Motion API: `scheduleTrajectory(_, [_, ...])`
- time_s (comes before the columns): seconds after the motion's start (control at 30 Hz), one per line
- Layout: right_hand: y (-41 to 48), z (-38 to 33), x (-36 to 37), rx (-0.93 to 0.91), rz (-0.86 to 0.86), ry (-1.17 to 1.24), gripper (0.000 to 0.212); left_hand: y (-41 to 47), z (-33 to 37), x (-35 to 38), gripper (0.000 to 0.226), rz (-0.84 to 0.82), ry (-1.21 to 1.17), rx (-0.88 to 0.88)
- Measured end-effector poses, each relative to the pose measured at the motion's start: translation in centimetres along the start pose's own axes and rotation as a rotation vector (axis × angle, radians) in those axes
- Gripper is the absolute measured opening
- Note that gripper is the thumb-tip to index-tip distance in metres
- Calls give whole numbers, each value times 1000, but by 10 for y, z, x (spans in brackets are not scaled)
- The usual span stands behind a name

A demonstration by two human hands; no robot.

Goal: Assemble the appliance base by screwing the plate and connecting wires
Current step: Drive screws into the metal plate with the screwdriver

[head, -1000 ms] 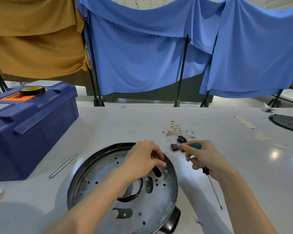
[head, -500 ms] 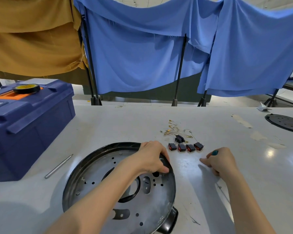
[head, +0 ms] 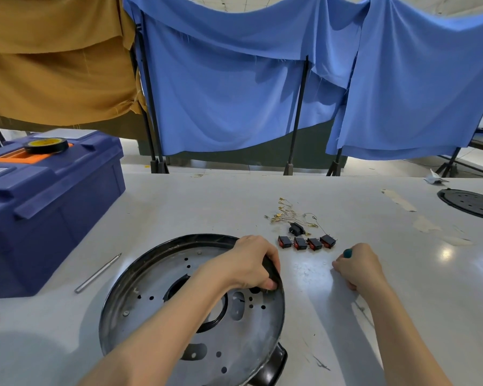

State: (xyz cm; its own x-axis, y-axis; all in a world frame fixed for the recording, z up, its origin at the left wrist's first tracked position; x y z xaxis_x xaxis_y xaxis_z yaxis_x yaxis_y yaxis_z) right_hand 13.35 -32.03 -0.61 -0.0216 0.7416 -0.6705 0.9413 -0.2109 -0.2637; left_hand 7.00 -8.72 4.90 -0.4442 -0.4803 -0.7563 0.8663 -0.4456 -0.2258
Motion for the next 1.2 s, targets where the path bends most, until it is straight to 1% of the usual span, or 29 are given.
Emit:
scheduleTrajectory(0.1, [-12,-8,2,-43,-97,171,16,-3,-5,-1,27,-20,10,44])
scheduleTrajectory(0.17, [-22,-17,6,-88,-175,240,11,-10,-8,-7,31,-2,-92,84])
scheduleTrajectory(0.23, [-28,-24,11,-120,-238,251,10,-16,-7,-17,30,119,-181,130])
scheduleTrajectory(0.3, [-32,-29,15,-132,-269,264,3,-23,-5,-24,22,290,-118,138])
scheduleTrajectory(0.33, [-33,-31,17,-138,-280,269,2,-27,-3,-23,17,342,-88,136])
scheduleTrajectory(0.37, [-35,-33,19,-141,-294,273,4,-31,-3,-19,11,355,-68,136])
scheduleTrajectory(0.4, [-37,-35,21,-148,-309,280,4,-35,-2,-14,8,333,-55,136])
scheduleTrajectory(0.43, [-39,-36,23,-157,-326,286,4,-39,0,-7,17,292,-50,122])
scheduleTrajectory(0.5, [-42,-40,27,-167,-352,281,3,-46,4,7,51,205,-10,83])
scheduleTrajectory(0.57, [-44,-45,33,-173,-367,262,4,-49,8,15,80,193,142,25])
scheduleTrajectory(0.6, [-45,-46,36,-179,-376,261,5,-50,10,17,86,199,213,-2])
scheduleTrajectory(0.63, [-47,-48,39,-184,-386,259,5,-51,12,19,88,206,255,-13])
scheduleTrajectory(0.77, [-56,-46,50,-166,-419,208,6,-60,26,21,77,203,292,-25])
scheduleTrajectory(0.9, [-63,-42,52,-157,-436,281,6,-60,33,30,59,200,442,-126])
scheduleTrajectory(1.03, [-70,-43,54,-161,-462,326,7,-61,40,39,43,249,460,-134])
scheduleTrajectory(1.07, [-72,-43,55,-163,-469,326,6,-61,41,37,41,268,457,-123])
scheduleTrajectory(1.2, [-76,-40,54,-176,-495,362,7,-61,38,22,44,292,431,-89])
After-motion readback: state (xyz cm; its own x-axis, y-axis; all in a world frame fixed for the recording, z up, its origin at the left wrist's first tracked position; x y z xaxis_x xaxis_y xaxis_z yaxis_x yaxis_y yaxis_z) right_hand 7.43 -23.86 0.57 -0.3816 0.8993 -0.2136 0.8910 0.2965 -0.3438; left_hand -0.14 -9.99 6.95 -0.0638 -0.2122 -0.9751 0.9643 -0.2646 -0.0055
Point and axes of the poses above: each hand's wrist, its own y-axis towards the middle knuckle, its own x-axis out of the palm, z = x × y, the point moved 4 cm from there along y, towards the middle knuckle, and after that the axes turned 10 degrees about -z, right-handed, at the moved point
